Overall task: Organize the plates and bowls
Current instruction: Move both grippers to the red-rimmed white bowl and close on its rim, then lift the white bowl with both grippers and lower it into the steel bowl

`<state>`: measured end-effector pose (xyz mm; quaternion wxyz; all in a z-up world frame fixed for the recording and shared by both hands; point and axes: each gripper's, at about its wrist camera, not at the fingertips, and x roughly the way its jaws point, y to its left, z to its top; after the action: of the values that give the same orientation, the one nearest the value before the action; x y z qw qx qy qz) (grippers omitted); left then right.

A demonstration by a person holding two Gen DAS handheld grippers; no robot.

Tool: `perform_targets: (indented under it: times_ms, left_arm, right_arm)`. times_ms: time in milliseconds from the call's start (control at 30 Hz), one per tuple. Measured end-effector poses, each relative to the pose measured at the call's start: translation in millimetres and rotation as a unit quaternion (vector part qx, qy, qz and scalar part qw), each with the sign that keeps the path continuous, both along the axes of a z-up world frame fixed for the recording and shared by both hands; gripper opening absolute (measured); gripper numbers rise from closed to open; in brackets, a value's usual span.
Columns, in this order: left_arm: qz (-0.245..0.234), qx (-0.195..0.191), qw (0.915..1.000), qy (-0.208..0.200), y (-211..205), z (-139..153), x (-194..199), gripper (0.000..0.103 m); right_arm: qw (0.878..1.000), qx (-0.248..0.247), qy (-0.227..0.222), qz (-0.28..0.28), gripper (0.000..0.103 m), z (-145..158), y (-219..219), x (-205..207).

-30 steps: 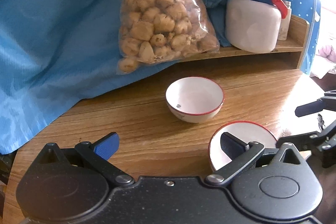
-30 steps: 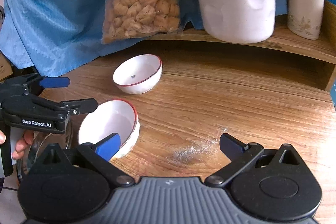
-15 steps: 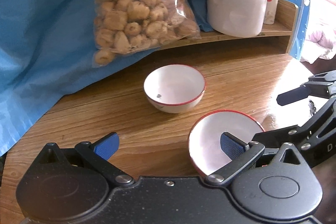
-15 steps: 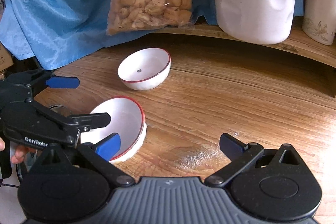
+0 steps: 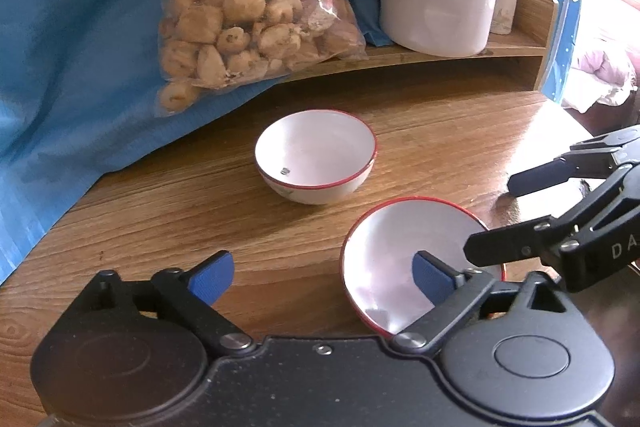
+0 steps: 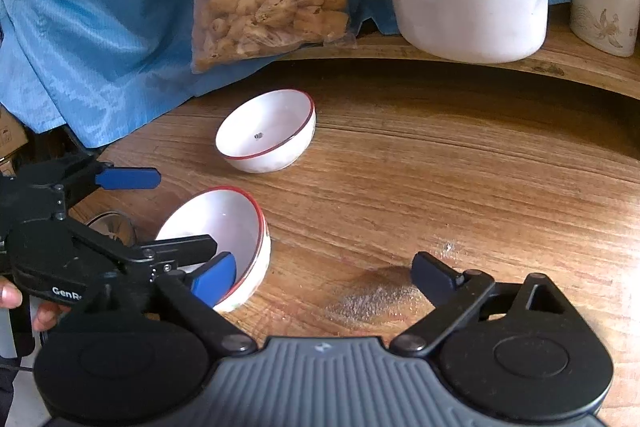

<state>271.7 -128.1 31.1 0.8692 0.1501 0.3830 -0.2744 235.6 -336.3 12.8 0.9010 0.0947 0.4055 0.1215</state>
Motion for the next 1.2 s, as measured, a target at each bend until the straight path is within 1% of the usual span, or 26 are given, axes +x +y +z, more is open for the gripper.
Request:
perform_targets:
  times_ms: [100, 167, 233, 300, 333, 400, 433, 500, 533, 633, 700, 767, 833, 900, 1000, 1133, 1167, 1200]
  left_arm:
    - [-0.007, -0.004, 0.9999, 0.006, -0.9, -0.9, -0.1, 0.084]
    - [-0.011, -0.006, 0.9999, 0.008, -1.5, -1.4, -0.6, 0.082]
    - [-0.014, -0.009, 0.9998, 0.009, -1.9, -1.2, -0.9, 0.078]
    - [-0.017, -0.012, 0.9997, 0.012, -1.8, -0.9, -0.9, 0.071]
    - [-0.018, -0.014, 0.9996, 0.014, -1.5, -1.1, -0.5, 0.070]
    - [-0.021, -0.017, 0.9994, 0.020, -1.5, -2.1, -0.1, 0.063]
    - [-0.021, -0.017, 0.9993, 0.024, -1.6, -2.8, 0.3, 0.061]
    - [-0.022, -0.020, 0.9990, 0.034, -1.0, -4.7, 1.2, 0.054]
    - [-0.022, -0.026, 0.9987, 0.038, 0.1, -4.9, 1.7, 0.053]
    - [-0.025, -0.037, 0.9979, 0.047, 2.0, -5.4, 3.7, 0.045]
    - [-0.030, -0.045, 0.9972, 0.052, 2.7, -5.3, 3.8, 0.034]
    - [-0.036, -0.049, 0.9969, 0.051, 2.9, -5.0, 1.4, 0.029]
    - [-0.039, -0.046, 0.9974, 0.040, 3.1, -4.8, -2.7, 0.027]
    - [-0.040, -0.044, 0.9978, 0.031, 3.7, -4.5, -4.5, 0.022]
    - [-0.039, -0.046, 0.9979, 0.026, 5.5, -2.7, -4.8, 0.017]
    - [-0.041, -0.046, 0.9979, 0.019, 6.0, -1.8, -6.9, 0.015]
    - [-0.038, -0.046, 0.9980, 0.019, 6.0, -1.9, -6.9, 0.015]
    - [-0.035, -0.049, 0.9979, 0.021, 6.8, -2.2, -6.4, 0.014]
  right_arm:
    - [1.000, 0.003, -0.003, 0.003, 0.091, -0.4, 0.2, 0.3]
    - [1.000, 0.006, -0.005, 0.006, 0.088, -0.3, 0.8, -0.5]
    - [1.000, 0.006, -0.005, 0.010, 0.086, -0.2, 1.9, -0.7]
    - [1.000, 0.006, -0.005, 0.014, 0.083, 0.0, 2.4, -0.2]
    - [1.000, 0.009, -0.004, 0.017, 0.081, 0.2, 2.6, 0.1]
    - [1.000, 0.016, -0.002, 0.023, 0.073, 0.7, 2.9, 0.7]
    - [0.999, 0.020, -0.002, 0.025, 0.071, 0.7, 3.2, 0.7]
    - [0.999, 0.034, 0.000, 0.030, 0.058, 0.3, 3.1, 1.0]
    - [0.999, 0.041, 0.002, 0.034, 0.056, -0.1, 3.5, 1.4]
    - [0.998, 0.057, 0.008, 0.041, 0.048, -1.3, 2.9, 3.6]
    - [0.996, 0.070, 0.013, 0.045, 0.041, -1.9, 1.3, 5.5]
    - [0.996, 0.075, 0.016, 0.048, 0.038, -2.0, 1.4, 6.9]
    - [0.996, 0.074, 0.016, 0.050, 0.031, -0.8, 3.7, 6.7]
    - [0.996, 0.066, 0.014, 0.055, 0.024, 1.4, 8.0, 7.1]
    - [0.997, 0.049, 0.013, 0.061, 0.020, 2.5, 14.9, 8.1]
    - [0.997, 0.041, 0.022, 0.062, 0.020, -0.7, 19.3, 10.7]
    - [0.997, 0.043, 0.023, 0.062, 0.017, -1.1, 19.7, 11.4]
    - [0.997, 0.047, 0.024, 0.060, 0.017, -1.5, 19.3, 11.6]
